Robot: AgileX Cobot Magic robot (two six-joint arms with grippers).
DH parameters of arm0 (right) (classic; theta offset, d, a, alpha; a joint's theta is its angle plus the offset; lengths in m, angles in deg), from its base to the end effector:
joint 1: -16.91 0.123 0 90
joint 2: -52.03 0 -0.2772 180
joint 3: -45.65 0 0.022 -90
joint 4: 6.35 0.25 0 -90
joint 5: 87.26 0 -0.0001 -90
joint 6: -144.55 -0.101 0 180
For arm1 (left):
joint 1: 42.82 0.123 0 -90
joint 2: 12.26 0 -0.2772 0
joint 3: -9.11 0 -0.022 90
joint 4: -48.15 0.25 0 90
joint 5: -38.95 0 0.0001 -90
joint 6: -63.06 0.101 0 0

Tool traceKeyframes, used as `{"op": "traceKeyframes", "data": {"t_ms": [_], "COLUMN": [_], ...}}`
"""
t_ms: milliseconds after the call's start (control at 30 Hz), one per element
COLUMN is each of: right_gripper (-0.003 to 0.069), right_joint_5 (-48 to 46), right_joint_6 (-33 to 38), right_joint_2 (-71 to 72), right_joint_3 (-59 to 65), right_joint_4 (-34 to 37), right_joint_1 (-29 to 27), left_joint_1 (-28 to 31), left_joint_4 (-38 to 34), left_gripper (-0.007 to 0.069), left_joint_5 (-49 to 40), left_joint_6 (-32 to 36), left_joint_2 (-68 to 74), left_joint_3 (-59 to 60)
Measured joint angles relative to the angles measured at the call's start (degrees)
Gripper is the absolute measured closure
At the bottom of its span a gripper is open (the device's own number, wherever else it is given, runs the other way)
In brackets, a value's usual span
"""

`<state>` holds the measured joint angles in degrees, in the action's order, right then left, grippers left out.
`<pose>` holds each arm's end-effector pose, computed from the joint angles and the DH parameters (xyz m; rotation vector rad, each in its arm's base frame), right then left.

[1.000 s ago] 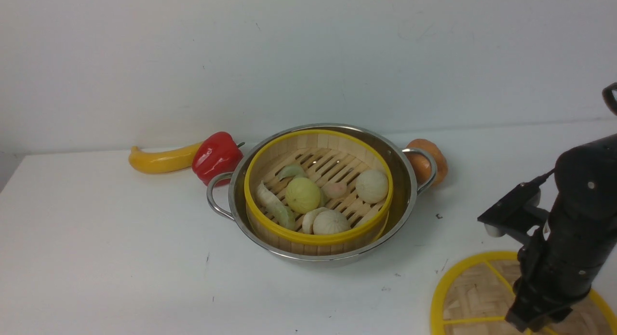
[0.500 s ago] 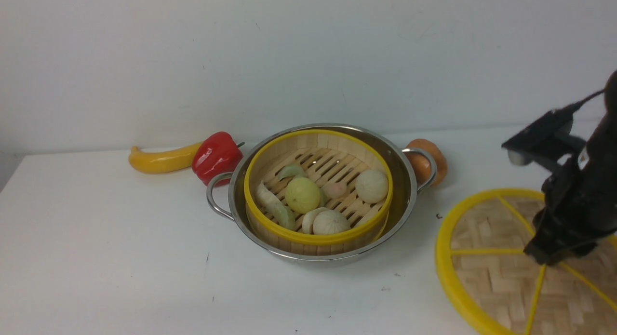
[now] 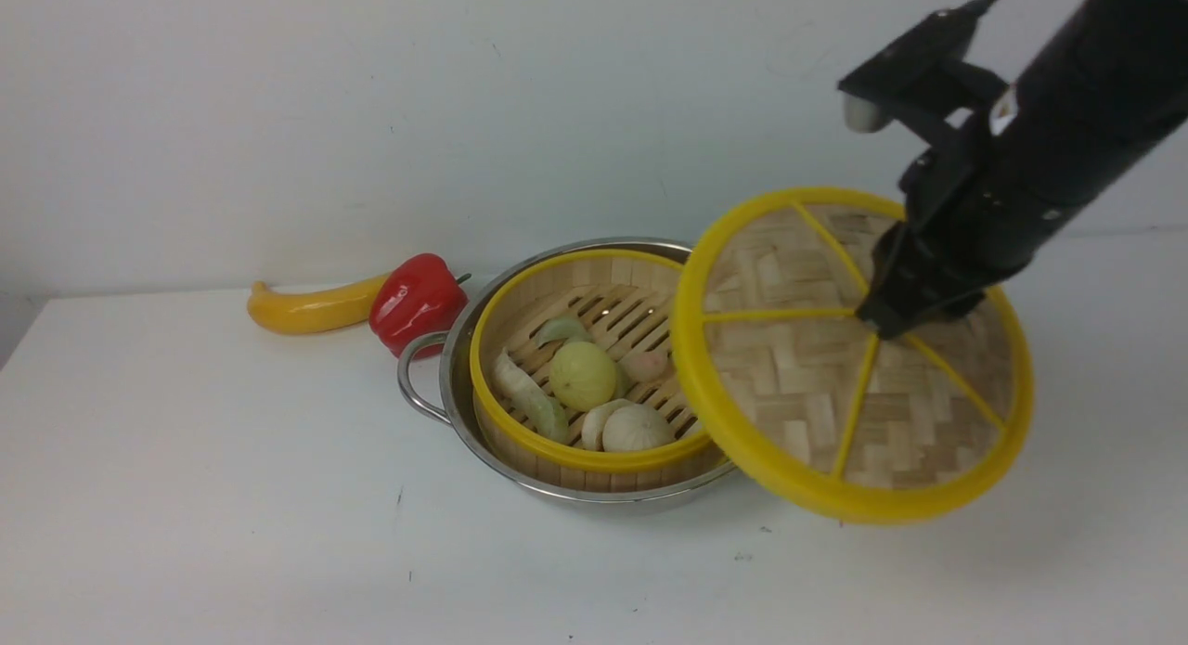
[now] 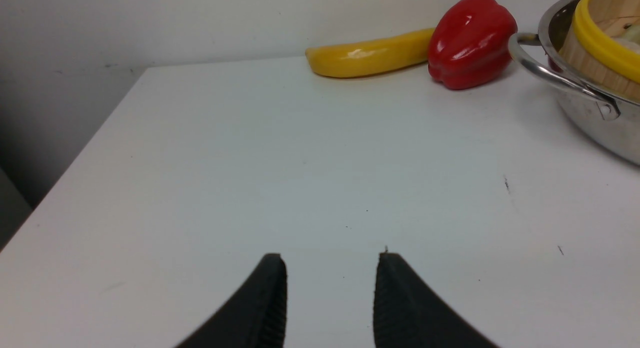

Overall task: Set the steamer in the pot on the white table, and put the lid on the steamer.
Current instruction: 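Place the bamboo steamer lid onto the steamer basket in the pot with the right gripper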

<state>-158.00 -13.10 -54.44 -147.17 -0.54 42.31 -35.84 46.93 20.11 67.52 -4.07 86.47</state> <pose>0.3180 0.1617 0.2981 -1.1341 2.6344 0.1544 0.0705 0.0079 0.1786 -0.0536 1.8227 0.1206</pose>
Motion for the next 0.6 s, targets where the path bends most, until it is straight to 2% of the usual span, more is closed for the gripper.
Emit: {"op": "traceKeyframes", "data": {"t_ms": [133, 400, 600], "right_gripper": [0.0514, 0.0515, 0.0515], "right_joint_5": [-0.06, 0.26, 0.39], "right_joint_6": [0.27, 2.02, 4.49], "right_joint_2": [-7.25, -16.17, -20.99], "right_joint_3": [-7.62, -18.74, -23.18], "right_joint_4": [0.3, 0.61, 3.7], "right_joint_1": [3.21, 3.62, 3.62], "left_joint_1": [0.0, 0.0, 0.0], "left_joint_4": [0.0, 0.07, 0.07], "left_gripper": [0.0384, 0.0384, 0.0384], "left_joint_5": [0.0, 0.0, 0.0], "left_joint_6": [0.0, 0.0, 0.0], "left_joint_2": [0.0, 0.0, 0.0], "left_joint_3": [0.0, 0.0, 0.0]}}
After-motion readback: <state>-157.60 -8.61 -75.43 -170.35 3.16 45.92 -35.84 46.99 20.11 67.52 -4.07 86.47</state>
